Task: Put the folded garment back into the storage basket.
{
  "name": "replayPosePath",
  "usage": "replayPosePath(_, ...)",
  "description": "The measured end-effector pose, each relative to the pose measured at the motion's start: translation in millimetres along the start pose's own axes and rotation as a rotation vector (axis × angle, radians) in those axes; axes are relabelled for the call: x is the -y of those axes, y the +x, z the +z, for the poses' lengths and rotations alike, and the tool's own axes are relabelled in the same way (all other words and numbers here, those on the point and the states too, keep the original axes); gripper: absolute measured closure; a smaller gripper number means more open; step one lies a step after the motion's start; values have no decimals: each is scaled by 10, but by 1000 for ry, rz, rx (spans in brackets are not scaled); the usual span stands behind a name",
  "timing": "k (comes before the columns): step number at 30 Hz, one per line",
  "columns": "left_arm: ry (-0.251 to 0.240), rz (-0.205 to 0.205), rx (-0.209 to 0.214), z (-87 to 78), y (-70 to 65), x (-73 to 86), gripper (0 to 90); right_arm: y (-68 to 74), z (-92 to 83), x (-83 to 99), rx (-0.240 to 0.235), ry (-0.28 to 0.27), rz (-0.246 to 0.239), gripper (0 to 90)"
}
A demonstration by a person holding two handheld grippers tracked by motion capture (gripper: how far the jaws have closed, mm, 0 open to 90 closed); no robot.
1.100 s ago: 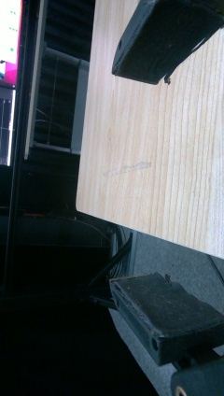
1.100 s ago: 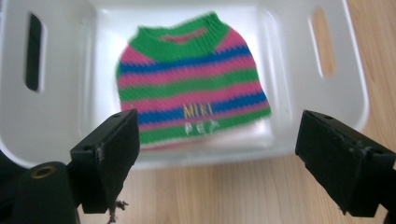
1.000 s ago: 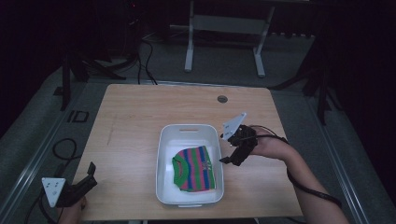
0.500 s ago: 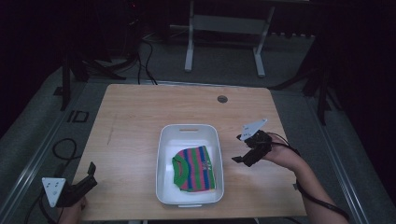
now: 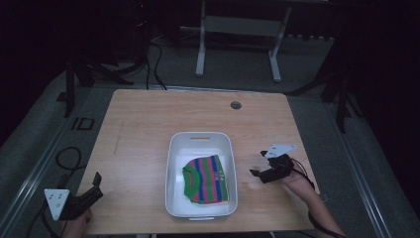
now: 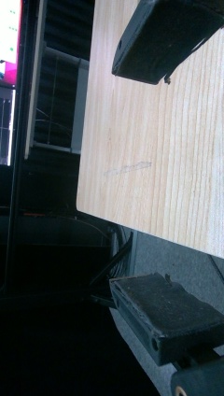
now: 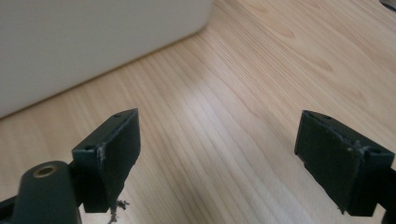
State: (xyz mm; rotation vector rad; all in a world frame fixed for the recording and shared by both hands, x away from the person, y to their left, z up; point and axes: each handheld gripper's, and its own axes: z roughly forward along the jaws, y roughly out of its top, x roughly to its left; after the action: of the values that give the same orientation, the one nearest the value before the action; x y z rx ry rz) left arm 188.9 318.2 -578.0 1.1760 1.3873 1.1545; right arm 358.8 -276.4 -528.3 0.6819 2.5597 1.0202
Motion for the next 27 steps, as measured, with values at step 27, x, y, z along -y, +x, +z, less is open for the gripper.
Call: replayPosePath(27,1,-3,-5,0,0,0,22,-110,-578,960,459,-133,412,136)
